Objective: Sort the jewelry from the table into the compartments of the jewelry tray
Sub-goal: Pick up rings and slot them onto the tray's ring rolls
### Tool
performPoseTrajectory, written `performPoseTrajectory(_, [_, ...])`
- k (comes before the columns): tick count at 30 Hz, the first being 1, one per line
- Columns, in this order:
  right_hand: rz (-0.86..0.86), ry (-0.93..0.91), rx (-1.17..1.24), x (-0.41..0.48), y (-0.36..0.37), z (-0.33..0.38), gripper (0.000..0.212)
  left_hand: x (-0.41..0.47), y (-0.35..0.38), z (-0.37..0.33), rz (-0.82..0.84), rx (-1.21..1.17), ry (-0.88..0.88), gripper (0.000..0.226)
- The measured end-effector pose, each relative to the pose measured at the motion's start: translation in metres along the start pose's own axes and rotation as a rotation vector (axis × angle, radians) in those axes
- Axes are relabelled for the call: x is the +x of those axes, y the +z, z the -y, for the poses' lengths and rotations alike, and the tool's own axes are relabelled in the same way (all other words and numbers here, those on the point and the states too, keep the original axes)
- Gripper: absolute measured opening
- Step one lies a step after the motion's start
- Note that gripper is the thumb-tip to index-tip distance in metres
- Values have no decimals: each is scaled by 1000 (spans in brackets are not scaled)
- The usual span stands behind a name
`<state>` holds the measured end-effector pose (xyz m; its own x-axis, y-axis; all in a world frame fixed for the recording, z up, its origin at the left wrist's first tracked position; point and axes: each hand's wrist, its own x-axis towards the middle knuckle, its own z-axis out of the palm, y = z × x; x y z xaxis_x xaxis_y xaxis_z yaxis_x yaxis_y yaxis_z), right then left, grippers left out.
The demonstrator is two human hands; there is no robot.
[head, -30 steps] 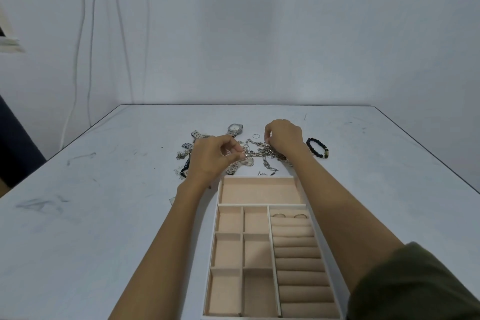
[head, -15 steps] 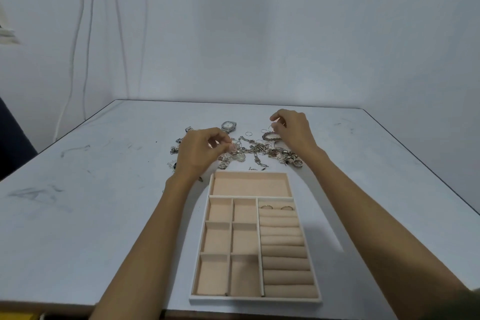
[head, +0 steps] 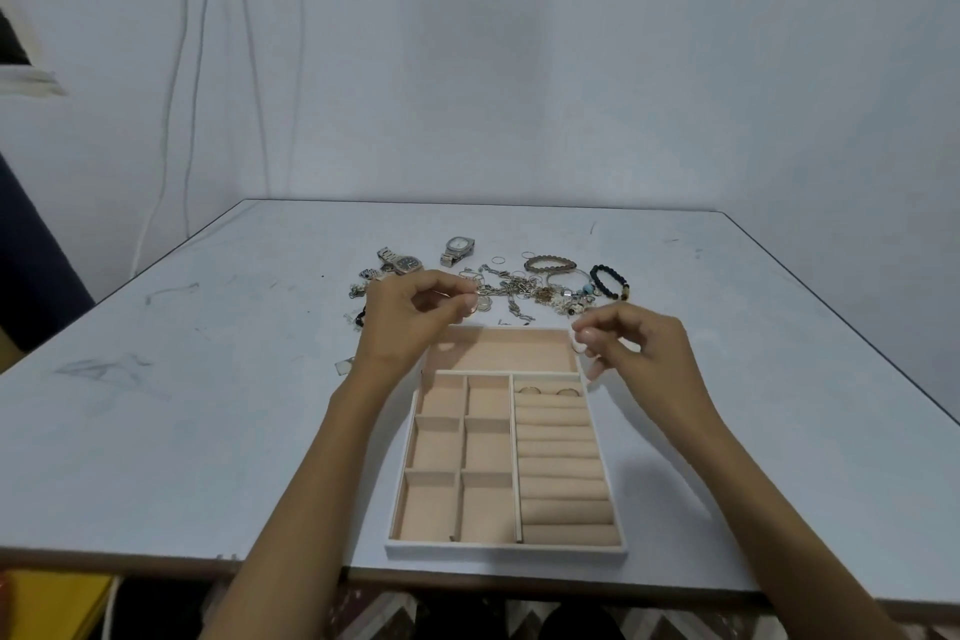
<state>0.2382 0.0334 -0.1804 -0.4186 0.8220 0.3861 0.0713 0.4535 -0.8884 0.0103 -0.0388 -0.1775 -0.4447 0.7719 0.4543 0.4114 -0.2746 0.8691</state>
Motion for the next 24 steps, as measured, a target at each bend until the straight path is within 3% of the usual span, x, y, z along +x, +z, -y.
performPoseTrajectory(3, [13,4,-45,-17,1,-7,16,-12,0,-1,-1,44,41,13])
performPoseTrajectory(14, [157,-242,-385,-31,4,-21,9,-22,-6,4,-97,203,158,10])
performPoseTrajectory(24, [140,-439,-594,-34,4,-22,10,-21,-7,6,-93,230,193,8])
